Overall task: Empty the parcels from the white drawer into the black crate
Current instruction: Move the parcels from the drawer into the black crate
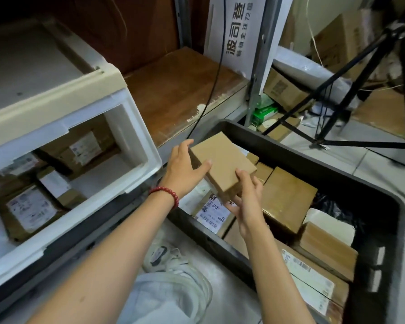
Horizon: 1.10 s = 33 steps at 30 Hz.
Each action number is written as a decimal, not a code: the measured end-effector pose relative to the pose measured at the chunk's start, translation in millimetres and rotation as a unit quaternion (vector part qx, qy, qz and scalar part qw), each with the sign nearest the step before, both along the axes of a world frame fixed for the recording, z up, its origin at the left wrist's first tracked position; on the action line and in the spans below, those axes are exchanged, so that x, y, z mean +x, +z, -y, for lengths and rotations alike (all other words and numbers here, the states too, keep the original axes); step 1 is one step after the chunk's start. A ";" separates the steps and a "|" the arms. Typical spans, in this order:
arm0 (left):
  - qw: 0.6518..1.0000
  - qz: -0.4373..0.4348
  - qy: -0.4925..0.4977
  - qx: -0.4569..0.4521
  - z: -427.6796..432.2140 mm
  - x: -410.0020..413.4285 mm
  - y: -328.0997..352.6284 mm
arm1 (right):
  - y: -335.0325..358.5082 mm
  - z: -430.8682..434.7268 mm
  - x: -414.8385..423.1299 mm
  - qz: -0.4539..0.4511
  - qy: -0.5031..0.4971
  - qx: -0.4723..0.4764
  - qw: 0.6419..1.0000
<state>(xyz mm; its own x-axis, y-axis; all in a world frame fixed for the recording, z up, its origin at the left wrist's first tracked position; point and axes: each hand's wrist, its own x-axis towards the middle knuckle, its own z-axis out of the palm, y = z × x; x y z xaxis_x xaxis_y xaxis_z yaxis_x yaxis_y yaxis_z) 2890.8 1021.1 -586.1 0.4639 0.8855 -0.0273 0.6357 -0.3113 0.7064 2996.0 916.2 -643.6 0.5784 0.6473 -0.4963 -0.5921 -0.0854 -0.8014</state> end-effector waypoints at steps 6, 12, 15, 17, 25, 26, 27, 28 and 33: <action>0.994 -0.091 0.027 -0.060 -14.2 -27.0 -34.8 | -10.9 -10.1 46.6 0.135 -0.027 -0.077 0.987; 0.979 -0.183 -0.032 -0.079 -1.0 -24.7 -69.5 | -27.1 -23.6 70.0 0.162 0.048 -0.098 0.981; 0.967 -0.232 -0.065 -0.077 3.9 -11.1 -79.5 | -38.5 -34.4 71.8 0.158 0.093 -0.097 0.978; 0.961 -0.247 -0.063 -0.102 3.9 2.2 -83.8 | -45.7 -41.2 71.8 0.162 0.104 -0.097 0.976; 0.952 -0.223 -0.055 -0.202 9.6 28.9 -104.0 | -58.4 -67.9 74.4 0.169 0.146 -0.093 0.970; 0.952 -0.226 -0.057 -0.197 9.9 28.5 -104.8 | -59.4 -70.3 74.6 0.175 0.151 -0.094 0.968; 0.953 -0.228 -0.060 -0.190 9.7 27.6 -105.5 | -60.9 -72.5 75.0 0.176 0.154 -0.094 0.968; 0.954 -0.230 -0.064 -0.182 9.7 26.6 -105.7 | -61.0 -74.4 74.9 0.176 0.156 -0.093 0.968; 0.950 -0.246 -0.080 -0.177 5.5 23.7 -103.8 | -67.3 -82.5 75.4 0.164 0.161 -0.086 0.969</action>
